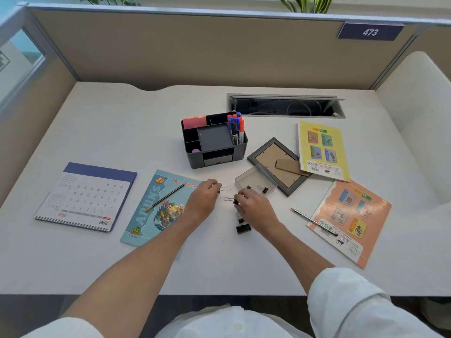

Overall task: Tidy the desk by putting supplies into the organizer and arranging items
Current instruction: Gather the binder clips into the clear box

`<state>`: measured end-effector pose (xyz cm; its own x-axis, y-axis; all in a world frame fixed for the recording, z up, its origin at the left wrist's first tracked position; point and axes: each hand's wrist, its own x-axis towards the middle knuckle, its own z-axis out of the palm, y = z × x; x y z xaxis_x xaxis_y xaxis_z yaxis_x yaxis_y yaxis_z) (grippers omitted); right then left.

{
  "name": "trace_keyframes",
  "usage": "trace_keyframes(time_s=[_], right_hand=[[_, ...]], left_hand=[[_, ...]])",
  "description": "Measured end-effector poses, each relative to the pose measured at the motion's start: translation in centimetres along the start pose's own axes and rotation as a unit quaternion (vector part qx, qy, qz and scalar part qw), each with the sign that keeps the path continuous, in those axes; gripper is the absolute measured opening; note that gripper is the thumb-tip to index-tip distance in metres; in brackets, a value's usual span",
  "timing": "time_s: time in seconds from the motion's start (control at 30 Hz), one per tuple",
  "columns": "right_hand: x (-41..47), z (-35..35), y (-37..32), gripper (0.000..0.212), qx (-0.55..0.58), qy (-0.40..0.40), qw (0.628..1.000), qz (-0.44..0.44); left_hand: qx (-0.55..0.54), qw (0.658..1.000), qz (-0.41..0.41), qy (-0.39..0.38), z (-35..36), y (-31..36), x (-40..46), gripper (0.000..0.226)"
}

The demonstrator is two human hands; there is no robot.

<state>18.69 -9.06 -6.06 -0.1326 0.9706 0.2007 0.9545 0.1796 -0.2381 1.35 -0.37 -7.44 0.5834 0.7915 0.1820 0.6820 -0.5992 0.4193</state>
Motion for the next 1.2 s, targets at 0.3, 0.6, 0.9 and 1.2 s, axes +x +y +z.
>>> trace_keyframes(time_s=[0.3, 0.6, 0.9, 1.2], right_hand=[[1.2, -2.7, 3.4, 0.020, 0.015, -0.030, 0.987, 0.156], [1.6, -2.8, 4.4, 0.027, 0.035, -0.072, 0.978, 0.193], [-1.2, -2.7, 4.9, 0.012, 0.052, 0.031, 0.990, 0.130], [-4.8, -0.8, 3.8, 0.004, 0.037, -0.021, 0.996, 0.076]], left_hand=[[-0.087, 0.996, -0.006, 0.027, 0.1, 4.8, 3.4, 0.021], [-0.039, 0.999, 0.006, -0.021, 1.0, 6.3, 4.9, 0.023], [-0.064, 0.997, -0.027, 0.021, 1.3, 4.6, 2.6, 0.032], [-0.058, 0.998, -0.020, -0.021, 2.2, 2.3, -2.4, 0.034]])
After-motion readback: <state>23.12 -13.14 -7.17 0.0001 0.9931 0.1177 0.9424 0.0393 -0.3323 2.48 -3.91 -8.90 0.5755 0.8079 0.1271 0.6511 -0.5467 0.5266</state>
